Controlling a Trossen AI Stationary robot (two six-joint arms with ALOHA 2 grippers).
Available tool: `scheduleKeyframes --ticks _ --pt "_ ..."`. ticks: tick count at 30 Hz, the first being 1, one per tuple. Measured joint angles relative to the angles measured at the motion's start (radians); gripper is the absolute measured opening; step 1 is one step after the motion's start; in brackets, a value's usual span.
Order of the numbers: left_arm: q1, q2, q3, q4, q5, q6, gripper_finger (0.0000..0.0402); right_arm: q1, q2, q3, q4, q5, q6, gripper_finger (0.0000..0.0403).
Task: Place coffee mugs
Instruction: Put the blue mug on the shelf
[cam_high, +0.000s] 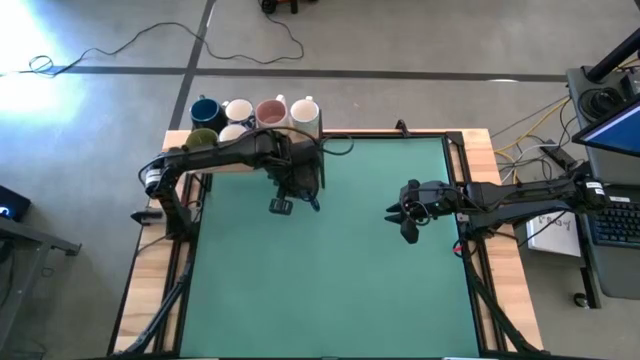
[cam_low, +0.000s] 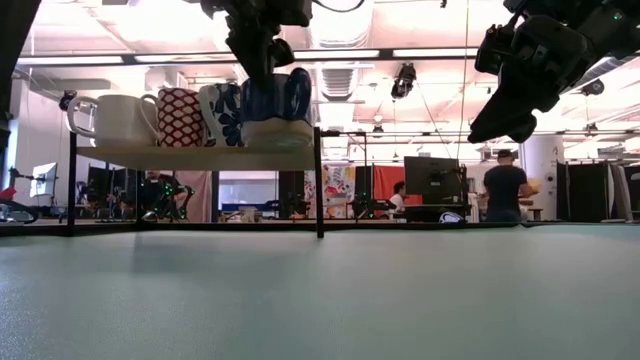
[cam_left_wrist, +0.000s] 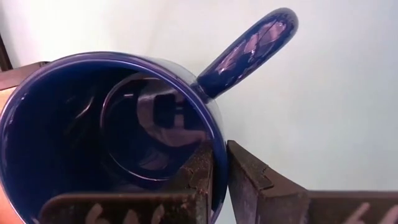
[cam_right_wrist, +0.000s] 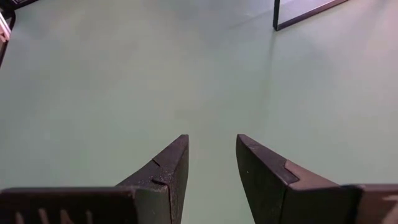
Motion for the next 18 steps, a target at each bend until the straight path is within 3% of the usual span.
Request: scheduleKeyframes --ticks 18 --pt "0.006 -0.016 0.04 -0.018 -0.016 0.001 0.0013 0.0 0.0 0.0 0.0 0.0 0.0 0.0123"
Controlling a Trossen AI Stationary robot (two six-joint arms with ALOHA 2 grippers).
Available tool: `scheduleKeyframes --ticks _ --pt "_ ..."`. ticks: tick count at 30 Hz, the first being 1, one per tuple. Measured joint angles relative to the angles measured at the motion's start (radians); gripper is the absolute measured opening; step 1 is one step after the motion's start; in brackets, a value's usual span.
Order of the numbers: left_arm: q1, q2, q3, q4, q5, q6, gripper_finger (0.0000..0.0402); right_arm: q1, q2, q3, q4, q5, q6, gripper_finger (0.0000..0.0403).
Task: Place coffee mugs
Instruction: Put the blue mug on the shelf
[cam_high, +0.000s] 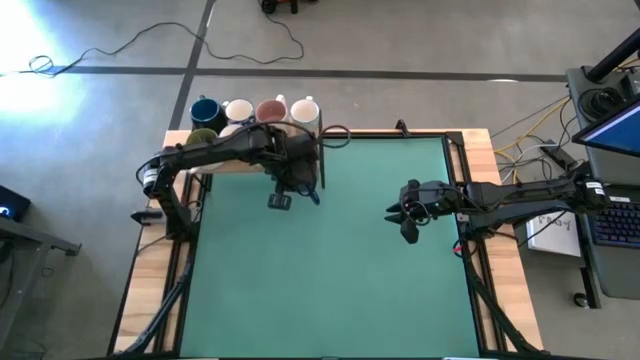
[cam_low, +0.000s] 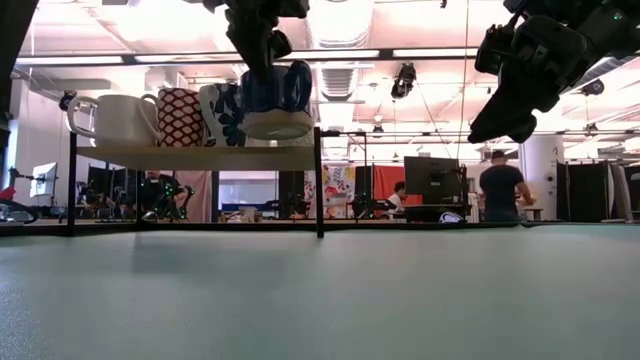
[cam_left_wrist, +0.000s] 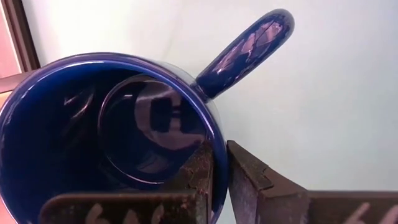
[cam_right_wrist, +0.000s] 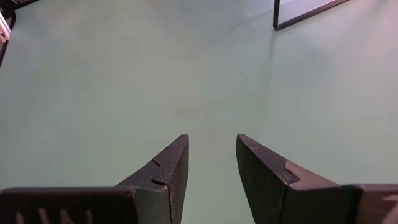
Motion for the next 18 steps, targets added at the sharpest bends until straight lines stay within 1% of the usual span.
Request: scheduleKeyframes --ticks 18 --pt "0.089 0.004 0.0 0.017 -0.01 0.14 0.0013 0.0 0.0 0.0 0.0 0.0 0.0 0.0123"
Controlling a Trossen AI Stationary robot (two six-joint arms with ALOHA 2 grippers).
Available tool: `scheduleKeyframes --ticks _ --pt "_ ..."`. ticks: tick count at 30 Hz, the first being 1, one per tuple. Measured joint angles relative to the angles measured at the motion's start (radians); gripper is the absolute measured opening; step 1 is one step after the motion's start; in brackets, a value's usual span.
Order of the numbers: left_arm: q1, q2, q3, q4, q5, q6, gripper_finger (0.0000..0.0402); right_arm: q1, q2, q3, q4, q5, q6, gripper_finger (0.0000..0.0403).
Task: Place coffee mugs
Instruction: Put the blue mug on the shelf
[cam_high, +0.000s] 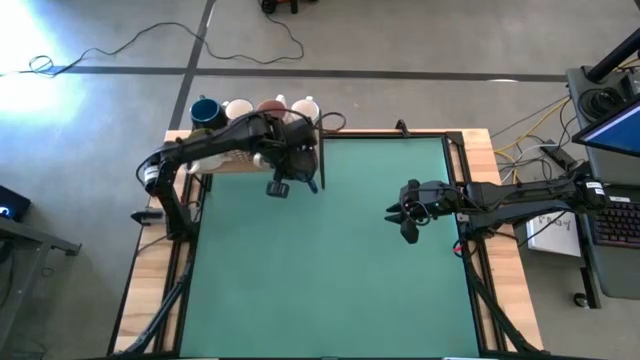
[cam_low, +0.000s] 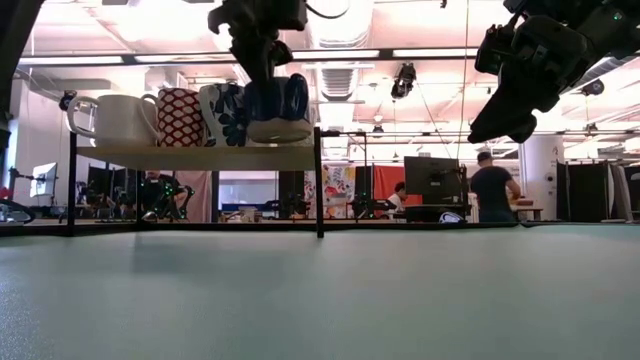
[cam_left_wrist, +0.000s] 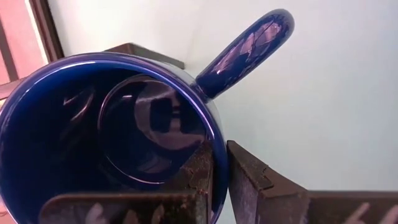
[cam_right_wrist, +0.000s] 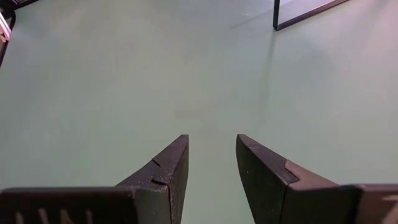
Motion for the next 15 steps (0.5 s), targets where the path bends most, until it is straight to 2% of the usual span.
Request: scheduleKeyframes --ticks 15 --pt "0.076 0.001 -0.002 0.032 0.002 0.091 0.0013 0.0 0.0 0.0 0.0 0.0 0.0 0.0123"
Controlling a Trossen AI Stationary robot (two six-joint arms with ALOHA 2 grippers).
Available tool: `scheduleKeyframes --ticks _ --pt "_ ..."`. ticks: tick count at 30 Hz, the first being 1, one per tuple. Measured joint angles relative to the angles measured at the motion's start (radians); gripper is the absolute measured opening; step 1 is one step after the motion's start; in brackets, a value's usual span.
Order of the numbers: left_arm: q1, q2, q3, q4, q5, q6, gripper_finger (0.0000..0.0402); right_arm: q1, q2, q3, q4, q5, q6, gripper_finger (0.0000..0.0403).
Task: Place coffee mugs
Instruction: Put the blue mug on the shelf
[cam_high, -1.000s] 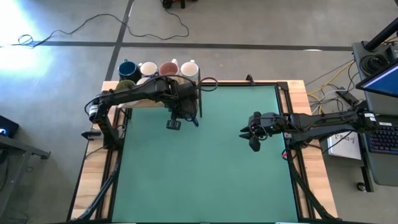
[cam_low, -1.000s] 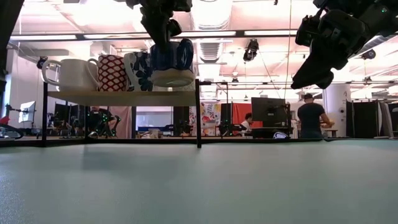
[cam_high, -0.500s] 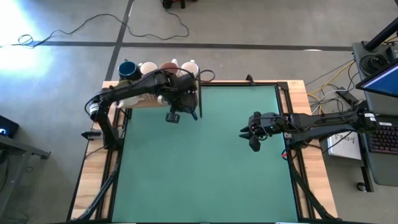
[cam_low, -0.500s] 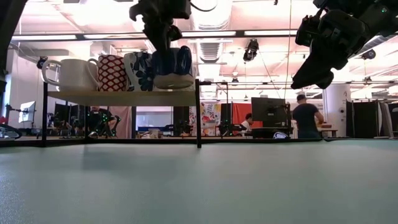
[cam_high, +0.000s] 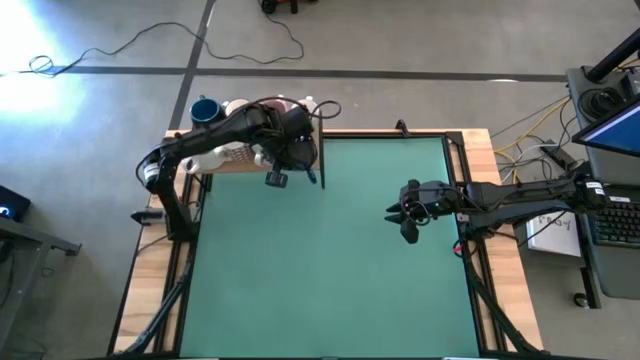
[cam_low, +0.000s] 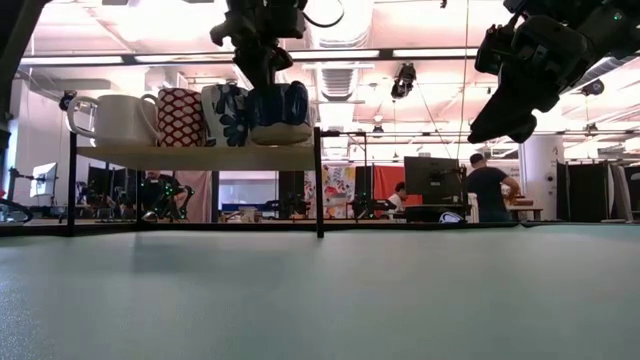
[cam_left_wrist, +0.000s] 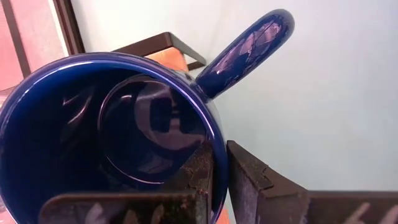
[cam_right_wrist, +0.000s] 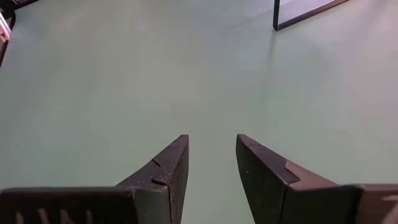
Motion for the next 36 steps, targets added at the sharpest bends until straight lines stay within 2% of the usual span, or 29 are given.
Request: scheduleKeyframes --ticks 25,36 --pt "0.03 0.031 -0.002 0.023 0.024 0.0 0.0014 0.0 0.0 0.0 0.0 0.0 0.0 0.0123" --pt "0.037 0.033 -0.002 0.04 0.01 -0.001 0.0033 0.0 0.0 0.0 0.0 0.0 0.0 0.0123"
